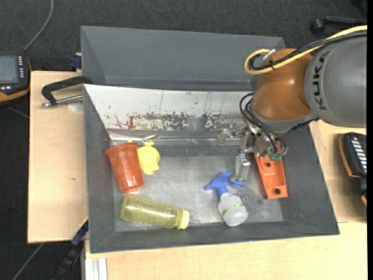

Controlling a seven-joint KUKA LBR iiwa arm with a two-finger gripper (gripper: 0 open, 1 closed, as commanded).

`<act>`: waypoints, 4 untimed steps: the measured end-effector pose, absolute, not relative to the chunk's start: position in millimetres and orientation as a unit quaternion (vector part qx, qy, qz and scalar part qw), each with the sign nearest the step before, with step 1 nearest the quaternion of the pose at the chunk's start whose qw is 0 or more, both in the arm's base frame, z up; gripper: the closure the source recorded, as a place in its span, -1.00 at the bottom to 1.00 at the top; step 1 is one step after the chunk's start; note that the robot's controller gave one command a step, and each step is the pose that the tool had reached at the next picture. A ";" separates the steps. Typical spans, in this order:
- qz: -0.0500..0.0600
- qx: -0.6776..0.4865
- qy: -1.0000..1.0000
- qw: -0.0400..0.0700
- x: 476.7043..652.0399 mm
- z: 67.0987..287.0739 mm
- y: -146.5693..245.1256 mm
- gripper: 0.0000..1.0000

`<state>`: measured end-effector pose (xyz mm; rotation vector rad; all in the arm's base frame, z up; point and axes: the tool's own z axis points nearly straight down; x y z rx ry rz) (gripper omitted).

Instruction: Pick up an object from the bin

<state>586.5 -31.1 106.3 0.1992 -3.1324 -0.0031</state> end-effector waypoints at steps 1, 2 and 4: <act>-0.001 0.122 -0.993 -0.002 556.9 126.4 -28.2 -1.00; -0.001 0.144 -0.990 0.000 562.5 73.4 -25.1 -1.00; -0.002 0.019 -1.000 -0.002 545.8 70.7 -21.7 1.00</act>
Offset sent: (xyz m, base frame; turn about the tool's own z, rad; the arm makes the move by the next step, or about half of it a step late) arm -0.0257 0.0058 -0.0363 -0.1657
